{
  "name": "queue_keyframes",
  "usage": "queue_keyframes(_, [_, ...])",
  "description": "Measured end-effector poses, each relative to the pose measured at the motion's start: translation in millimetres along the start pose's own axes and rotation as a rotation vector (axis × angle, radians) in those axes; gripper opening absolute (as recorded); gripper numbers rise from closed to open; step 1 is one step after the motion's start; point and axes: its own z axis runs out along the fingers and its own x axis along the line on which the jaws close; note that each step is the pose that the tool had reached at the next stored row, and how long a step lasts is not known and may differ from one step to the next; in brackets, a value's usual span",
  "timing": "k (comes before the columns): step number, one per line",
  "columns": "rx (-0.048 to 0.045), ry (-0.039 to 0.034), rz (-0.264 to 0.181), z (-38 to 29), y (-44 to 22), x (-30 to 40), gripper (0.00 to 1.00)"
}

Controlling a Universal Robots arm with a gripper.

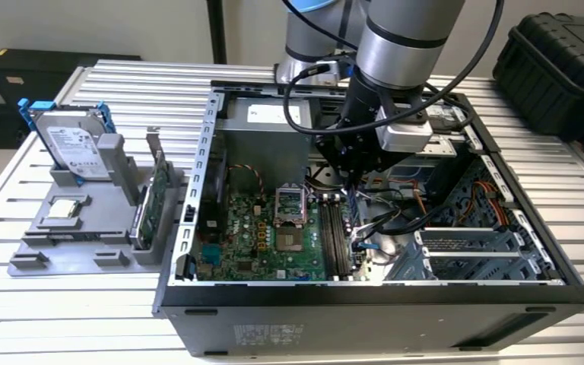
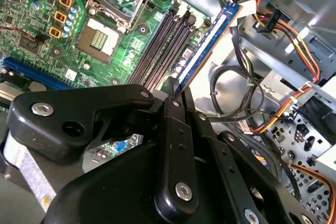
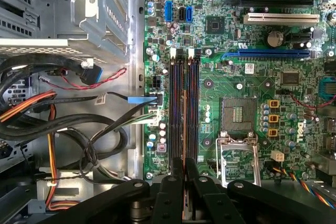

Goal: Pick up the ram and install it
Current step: 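Insert the ram into the slot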

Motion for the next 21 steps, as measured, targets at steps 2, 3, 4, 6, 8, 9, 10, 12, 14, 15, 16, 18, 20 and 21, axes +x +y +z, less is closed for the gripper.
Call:
queue_keyframes(2, [0.0001, -0.0001, 0.000, 0.4, 0.4, 0.0, 0.00])
queue_keyframes(3, [0.0000, -0.0001, 0.000, 0.8, 0.6, 0.0, 0.00])
queue_keyframes(4, [-0.0001, -0.0002, 0.000, 1.3, 1.0, 0.1, 0.00])
queue_keyframes(6, [-0.0002, -0.0010, 0.000, 2.1, 3.0, 0.3, 0.00])
queue_keyframes(8, [-0.0002, -0.0020, 0.000, 2.9, 5.2, 0.5, 0.00])
queue_keyframes(9, [-0.0002, -0.0025, 0.000, 3.4, 6.2, 0.6, 0.00])
queue_keyframes(10, [-0.0002, -0.0030, 0.000, 3.7, 7.2, 0.7, 0.00])
queue_keyframes(12, [-0.0002, -0.0042, 0.000, 4.5, 9.4, 0.9, 0.00])
queue_keyframes(14, [-0.0002, -0.0061, 0.000, 5.4, 11.5, 1.0, 0.00])
queue_keyframes(15, [-0.0003, -0.0070, 0.000, 5.7, 12.8, 1.1, 0.00])
queue_keyframes(16, [-0.0003, -0.0076, 0.000, 6.1, 14.2, 1.1, 0.00])
queue_keyframes(18, [-0.0002, -0.0083, 0.000, 6.6, 16.4, 1.1, 0.00])
queue_keyframes(20, [-0.0002, -0.0085, 0.000, 7.0, 18.1, 1.1, 0.00])
queue_keyframes(21, [-0.0002, -0.0085, 0.000, 7.0, 18.7, 1.2, 0.00])
